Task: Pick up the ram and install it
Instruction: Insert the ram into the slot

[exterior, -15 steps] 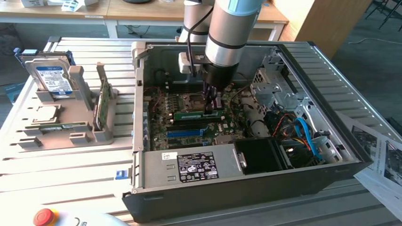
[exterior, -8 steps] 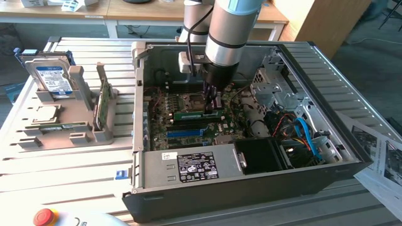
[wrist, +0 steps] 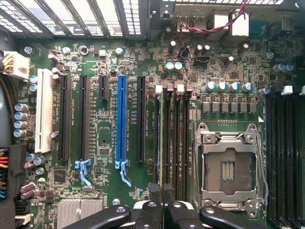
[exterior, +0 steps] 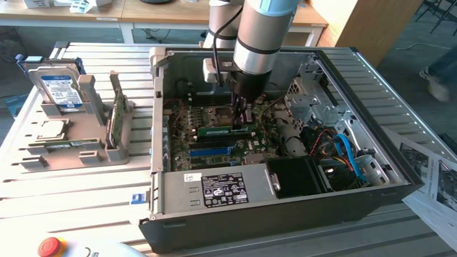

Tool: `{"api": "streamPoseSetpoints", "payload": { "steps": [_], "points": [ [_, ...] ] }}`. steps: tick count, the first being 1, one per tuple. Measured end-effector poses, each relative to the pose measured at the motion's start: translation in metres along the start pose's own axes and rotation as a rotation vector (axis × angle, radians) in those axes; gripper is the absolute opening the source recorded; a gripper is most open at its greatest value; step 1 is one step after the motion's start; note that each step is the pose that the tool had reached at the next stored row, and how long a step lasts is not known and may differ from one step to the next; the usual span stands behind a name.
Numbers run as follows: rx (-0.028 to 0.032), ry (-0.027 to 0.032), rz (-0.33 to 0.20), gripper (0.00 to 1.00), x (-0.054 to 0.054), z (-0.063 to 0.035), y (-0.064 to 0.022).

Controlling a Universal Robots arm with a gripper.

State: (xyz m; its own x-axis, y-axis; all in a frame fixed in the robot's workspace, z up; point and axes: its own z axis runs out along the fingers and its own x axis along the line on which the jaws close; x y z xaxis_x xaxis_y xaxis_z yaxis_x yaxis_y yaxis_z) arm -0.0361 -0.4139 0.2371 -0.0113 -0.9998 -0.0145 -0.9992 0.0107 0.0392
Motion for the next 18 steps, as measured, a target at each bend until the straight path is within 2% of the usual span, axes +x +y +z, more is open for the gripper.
{"api": "streamPoseSetpoints", "payload": {
  "steps": [18],
  "points": [
    [0.0000, -0.0011, 0.000, 0.12, 0.0013, 0.0024, -0.0001]
  ]
}}
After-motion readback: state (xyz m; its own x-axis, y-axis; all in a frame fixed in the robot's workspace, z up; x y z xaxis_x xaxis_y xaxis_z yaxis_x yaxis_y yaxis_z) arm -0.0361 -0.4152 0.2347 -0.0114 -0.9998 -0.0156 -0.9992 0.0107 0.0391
